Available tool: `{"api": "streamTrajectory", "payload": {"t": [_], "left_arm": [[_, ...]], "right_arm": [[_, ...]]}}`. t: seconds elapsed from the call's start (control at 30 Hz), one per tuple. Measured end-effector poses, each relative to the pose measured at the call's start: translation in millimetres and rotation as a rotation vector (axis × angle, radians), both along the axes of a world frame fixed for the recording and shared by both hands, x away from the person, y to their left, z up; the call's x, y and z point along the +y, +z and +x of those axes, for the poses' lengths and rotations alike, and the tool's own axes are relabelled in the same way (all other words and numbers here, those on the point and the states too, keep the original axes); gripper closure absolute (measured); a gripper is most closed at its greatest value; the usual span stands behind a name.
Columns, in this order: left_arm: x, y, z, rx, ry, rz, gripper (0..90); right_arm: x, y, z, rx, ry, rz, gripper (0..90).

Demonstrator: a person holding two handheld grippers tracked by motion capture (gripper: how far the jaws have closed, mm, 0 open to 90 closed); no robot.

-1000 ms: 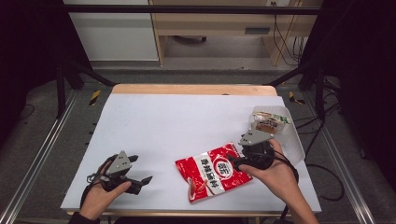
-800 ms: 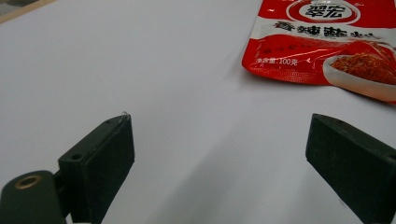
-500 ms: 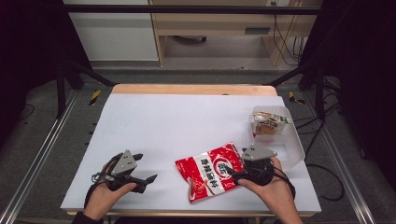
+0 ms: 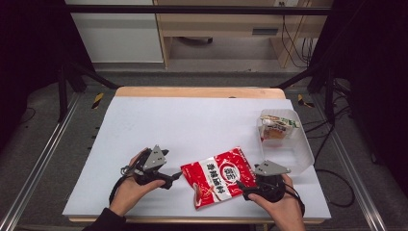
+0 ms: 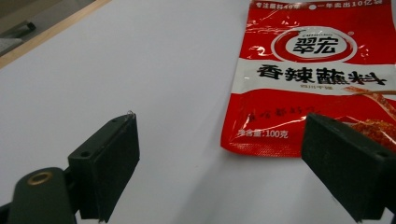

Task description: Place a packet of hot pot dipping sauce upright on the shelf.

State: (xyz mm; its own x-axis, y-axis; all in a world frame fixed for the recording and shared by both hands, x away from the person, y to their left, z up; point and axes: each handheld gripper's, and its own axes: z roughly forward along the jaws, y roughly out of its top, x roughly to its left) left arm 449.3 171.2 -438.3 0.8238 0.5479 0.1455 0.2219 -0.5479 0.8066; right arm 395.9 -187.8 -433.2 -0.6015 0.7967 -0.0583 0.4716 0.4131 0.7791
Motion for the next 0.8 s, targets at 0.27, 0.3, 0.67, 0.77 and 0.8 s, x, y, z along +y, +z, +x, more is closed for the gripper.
{"api": "streamTrajectory", "payload": {"t": [0.27,0.3,0.67,0.77,0.8], "left_arm": [[-5.1,-13.3,-11.8,0.010,0.003,0.049,12.1],[-4.6,-13.4,-11.9,0.012,0.008,0.038,12.0],[-2.4,-17.7,-11.4,0.034,0.013,0.026,12.0],[-2.8,-18.5,-12.5,0.037,0.008,0.026,12.0],[-3.1,-18.5,-13.0,0.036,0.005,0.028,12.0]], "right_arm": [[-10.2,-15.4,-5.4,0.051,-0.042,-0.025,15.6],[-11.3,-18.3,-6.9,0.064,-0.043,-0.017,15.6],[-16.1,-32.8,-2.1,0.144,-0.044,-0.036,16.1],[-15.0,-34.2,-1.4,0.168,-0.048,-0.043,16.6],[-15.0,-34.5,-0.8,0.167,-0.045,-0.044,16.8]]}}
